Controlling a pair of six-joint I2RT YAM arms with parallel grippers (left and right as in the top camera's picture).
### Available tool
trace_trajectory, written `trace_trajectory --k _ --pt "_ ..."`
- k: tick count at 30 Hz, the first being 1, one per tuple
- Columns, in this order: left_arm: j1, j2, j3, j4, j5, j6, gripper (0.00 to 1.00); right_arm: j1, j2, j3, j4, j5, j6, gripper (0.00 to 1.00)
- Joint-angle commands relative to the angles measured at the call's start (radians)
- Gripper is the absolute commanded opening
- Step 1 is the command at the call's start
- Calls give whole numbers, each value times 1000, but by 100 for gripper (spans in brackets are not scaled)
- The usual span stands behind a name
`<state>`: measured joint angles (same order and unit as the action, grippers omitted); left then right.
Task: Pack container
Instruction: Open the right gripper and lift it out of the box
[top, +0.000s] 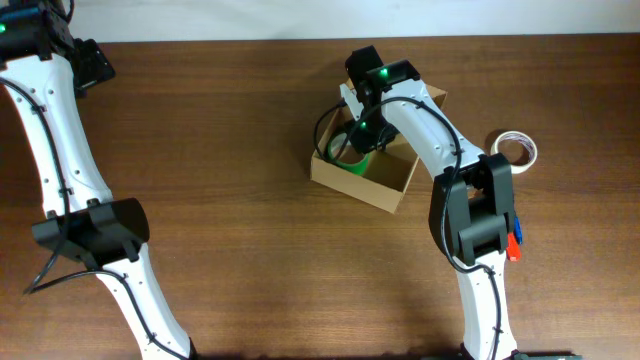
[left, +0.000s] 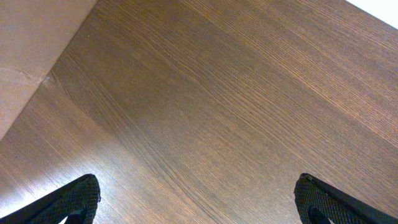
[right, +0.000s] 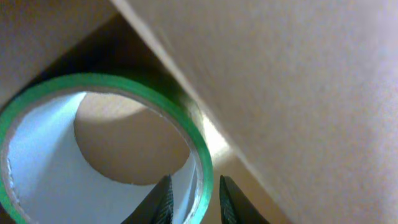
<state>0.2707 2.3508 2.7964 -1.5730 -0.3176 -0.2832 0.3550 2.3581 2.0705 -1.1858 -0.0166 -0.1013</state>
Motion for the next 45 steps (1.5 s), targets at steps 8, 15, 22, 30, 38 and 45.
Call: trace_trajectory --k 8,15,22,30,38,45 --pt "5 5 -4 2 5 8 100 3 -57 156 -98 7 9 25" --pt "5 5 -4 2 5 8 100 38 -126 416 -238 138 12 27" --pt "5 5 -4 2 5 8 100 -14 -254 455 -280 289 14 30" --pt "5 5 -4 2 5 8 100 -281 -447 262 -220 306 51 34" --pt "5 5 -4 2 5 8 100 -639 -512 -96 -96 120 74 48" --pt "5 5 -4 2 5 8 100 -766 -423 -224 -5 58 119 51"
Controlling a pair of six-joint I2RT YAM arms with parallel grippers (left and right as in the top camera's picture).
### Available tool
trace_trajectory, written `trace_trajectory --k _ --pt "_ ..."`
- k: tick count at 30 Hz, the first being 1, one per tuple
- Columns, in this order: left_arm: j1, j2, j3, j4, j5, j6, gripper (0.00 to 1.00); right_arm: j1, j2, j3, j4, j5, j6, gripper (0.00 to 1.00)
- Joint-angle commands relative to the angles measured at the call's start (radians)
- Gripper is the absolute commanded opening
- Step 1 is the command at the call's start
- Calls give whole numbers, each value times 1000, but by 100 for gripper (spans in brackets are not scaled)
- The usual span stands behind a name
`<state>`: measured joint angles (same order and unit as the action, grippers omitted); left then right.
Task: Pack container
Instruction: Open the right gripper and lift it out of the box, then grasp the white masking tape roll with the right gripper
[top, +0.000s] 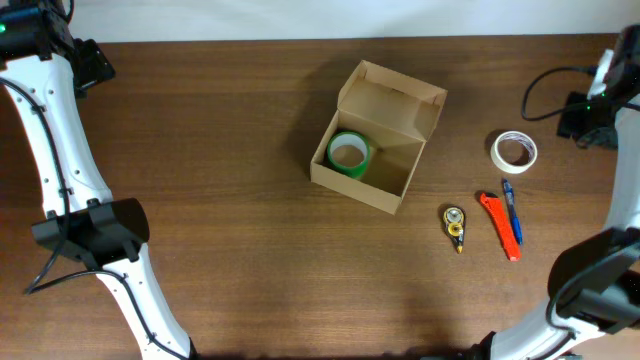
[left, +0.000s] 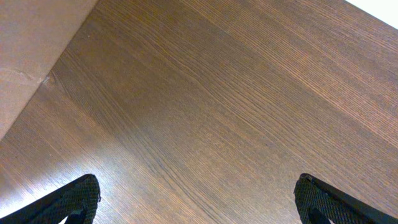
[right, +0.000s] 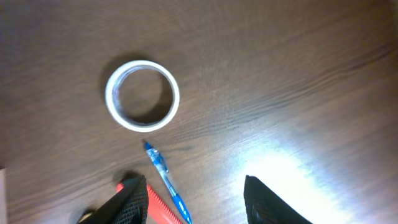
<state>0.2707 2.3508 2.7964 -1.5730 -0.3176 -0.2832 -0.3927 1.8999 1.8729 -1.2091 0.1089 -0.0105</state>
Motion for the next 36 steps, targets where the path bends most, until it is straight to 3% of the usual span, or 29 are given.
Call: trace_trajectory --k 1,23,29,32,36 --pt "5 5 -4 2 5 8 100 -23 54 -30 26 -73 31 51" --pt "5 5 -4 2 5 8 100 -26 398 -30 188 -124 88 47" --pt "5 5 -4 2 5 8 100 -24 438 -31 197 -132 98 27" --pt "5 5 -4 2 5 8 100 -25 454 -31 196 -132 98 5" --pt "5 5 -4 2 5 8 100 -24 462 -31 195 -134 98 4"
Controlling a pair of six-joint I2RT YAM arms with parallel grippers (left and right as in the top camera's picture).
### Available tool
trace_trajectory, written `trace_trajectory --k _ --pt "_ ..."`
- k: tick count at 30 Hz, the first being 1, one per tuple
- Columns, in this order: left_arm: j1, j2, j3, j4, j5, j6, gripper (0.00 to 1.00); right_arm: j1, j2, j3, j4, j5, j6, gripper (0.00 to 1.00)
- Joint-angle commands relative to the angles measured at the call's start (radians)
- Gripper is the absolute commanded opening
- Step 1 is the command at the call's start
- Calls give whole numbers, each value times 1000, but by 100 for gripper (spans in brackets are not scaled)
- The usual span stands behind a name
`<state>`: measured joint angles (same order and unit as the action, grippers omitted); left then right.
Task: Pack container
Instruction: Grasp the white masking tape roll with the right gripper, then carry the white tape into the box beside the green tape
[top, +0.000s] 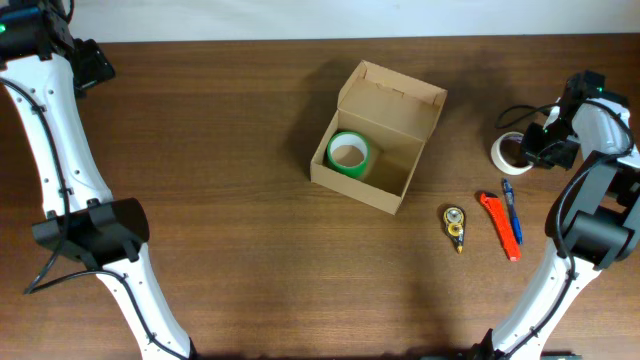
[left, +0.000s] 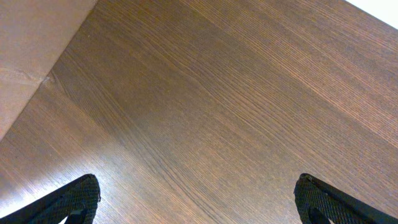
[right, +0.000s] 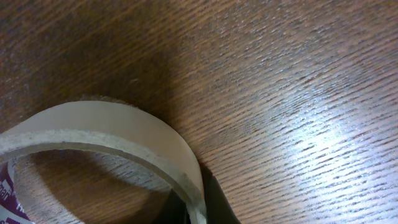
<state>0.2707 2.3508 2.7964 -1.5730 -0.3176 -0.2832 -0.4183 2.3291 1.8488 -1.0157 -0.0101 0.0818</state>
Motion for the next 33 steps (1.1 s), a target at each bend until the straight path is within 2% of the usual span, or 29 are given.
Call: trace_trajectory --k 1,7,12,19,23,26,30,33 --pt "5 5 -4 2 5 8 100 1 33 -7 1 -14 5 4" --pt "5 5 -4 2 5 8 100 2 31 38 -60 -60 4 4" --pt "5 5 -4 2 5 8 100 14 -3 169 -155 -98 -23 3" --pt "5 5 -4 2 5 8 100 100 -77 584 -401 -144 -105 4" --pt "5 5 -4 2 5 8 100 217 -105 875 -544 -144 -133 4" --pt "5 5 -4 2 5 8 100 359 -114 1053 -607 -145 -155 4" --pt "5 5 -4 2 5 8 100 553 -114 1094 -626 -137 -201 4" --pt "5 5 -4 2 5 8 100 716 -111 1025 -617 -111 -243 4"
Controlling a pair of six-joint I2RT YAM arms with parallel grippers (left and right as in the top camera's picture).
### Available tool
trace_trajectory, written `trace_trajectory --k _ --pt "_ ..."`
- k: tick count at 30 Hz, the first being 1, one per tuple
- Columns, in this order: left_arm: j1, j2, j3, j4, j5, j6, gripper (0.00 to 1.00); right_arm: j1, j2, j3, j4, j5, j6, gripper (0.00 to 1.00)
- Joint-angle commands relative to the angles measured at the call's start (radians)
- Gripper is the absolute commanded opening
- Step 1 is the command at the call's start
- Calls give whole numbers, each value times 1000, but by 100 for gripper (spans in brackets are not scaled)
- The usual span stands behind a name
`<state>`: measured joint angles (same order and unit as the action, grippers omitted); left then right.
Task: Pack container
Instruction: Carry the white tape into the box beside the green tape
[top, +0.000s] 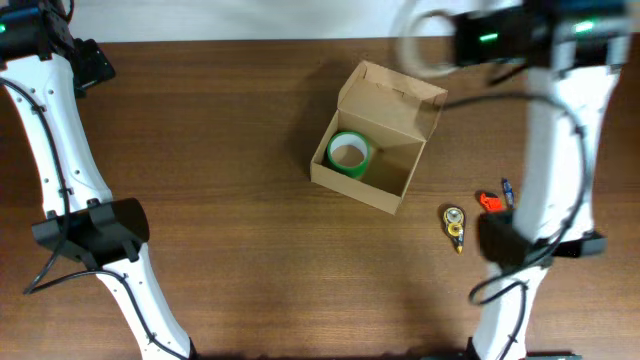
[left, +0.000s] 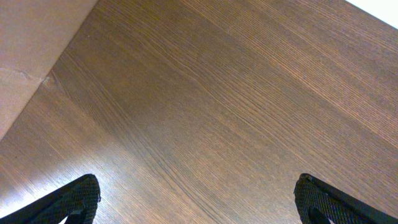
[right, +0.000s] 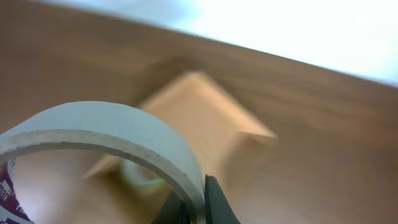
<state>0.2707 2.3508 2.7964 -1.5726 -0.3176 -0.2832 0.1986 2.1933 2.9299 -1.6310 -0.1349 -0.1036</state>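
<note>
An open cardboard box (top: 378, 150) stands mid-table with a green tape roll (top: 348, 153) lying in its left half. My right gripper (right: 198, 204) is shut on the wall of a white tape roll (right: 93, 121) and holds it in the air behind the box. The overhead view shows the arm and roll blurred. In the right wrist view the box (right: 199, 118) lies blurred beneath the roll. At the table's far left my left gripper (left: 196, 202) hangs open above bare wood, with nothing between its fingers.
A small yellow tape measure (top: 455, 224), a red cutter (top: 487, 200) and a blue pen (top: 505, 186) lie right of the box, partly hidden by my right arm. A cardboard-coloured surface (left: 31, 50) fills the left wrist view's upper left corner.
My right gripper was down at the white tape roll on the table at the right. Now it holds the roll in the air behind the box. The left arm has not moved.
My right gripper was inside the box at the green tape roll. Then the green roll lay alone in the box and the gripper was open above the white roll at the right. It was then down at that roll, and now carries it near the box.
</note>
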Motion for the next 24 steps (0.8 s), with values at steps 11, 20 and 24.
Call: trace_trajectory --k 11,20,24 --pt "5 5 -4 1 5 8 100 235 25 -517 195 140 -57 4" --pt "5 5 -4 1 5 8 100 163 40 -673 345 148 -56 4" --pt "5 5 -4 1 5 8 100 146 62 -693 340 147 -53 4"
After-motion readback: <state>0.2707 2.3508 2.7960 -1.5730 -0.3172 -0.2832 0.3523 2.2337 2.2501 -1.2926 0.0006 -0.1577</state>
